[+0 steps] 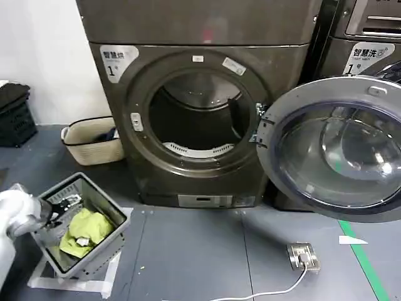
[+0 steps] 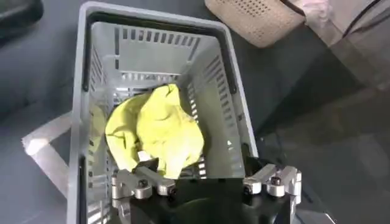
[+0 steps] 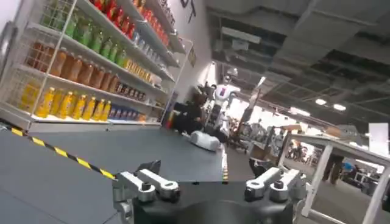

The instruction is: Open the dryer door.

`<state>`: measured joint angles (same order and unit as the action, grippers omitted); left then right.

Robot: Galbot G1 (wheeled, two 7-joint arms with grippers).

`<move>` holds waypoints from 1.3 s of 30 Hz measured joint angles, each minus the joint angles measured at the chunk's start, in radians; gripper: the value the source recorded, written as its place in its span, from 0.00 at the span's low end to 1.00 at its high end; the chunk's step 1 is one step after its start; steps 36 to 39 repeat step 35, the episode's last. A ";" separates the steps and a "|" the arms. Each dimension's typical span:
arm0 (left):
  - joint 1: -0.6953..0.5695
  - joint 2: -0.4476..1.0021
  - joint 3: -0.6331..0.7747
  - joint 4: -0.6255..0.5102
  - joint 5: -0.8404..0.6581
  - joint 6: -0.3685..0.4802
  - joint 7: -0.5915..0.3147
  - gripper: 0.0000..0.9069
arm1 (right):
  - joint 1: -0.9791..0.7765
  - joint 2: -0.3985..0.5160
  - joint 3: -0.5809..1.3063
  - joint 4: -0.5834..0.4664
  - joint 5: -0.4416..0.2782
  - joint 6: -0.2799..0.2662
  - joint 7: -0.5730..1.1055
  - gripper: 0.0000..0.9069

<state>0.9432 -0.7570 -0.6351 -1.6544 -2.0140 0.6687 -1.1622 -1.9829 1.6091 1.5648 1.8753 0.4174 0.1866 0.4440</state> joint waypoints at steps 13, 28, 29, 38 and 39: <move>0.006 0.007 0.000 0.013 -0.020 0.024 -0.007 1.00 | 0.001 0.000 0.000 -0.010 0.000 0.005 0.000 1.00; 0.009 -0.007 0.019 0.020 -0.050 0.067 -0.023 1.00 | 0.000 0.000 0.007 -0.009 0.006 0.003 -0.001 1.00; 0.009 -0.008 0.020 0.020 -0.053 0.067 -0.024 1.00 | -0.001 0.000 0.008 -0.011 0.007 0.003 -0.001 1.00; 0.001 -0.010 0.025 0.018 -0.060 0.068 -0.031 1.00 | -0.001 0.000 0.007 -0.018 0.008 0.008 -0.004 1.00; 0.001 -0.010 0.025 0.018 -0.060 0.068 -0.031 1.00 | -0.001 0.000 0.007 -0.018 0.008 0.008 -0.004 1.00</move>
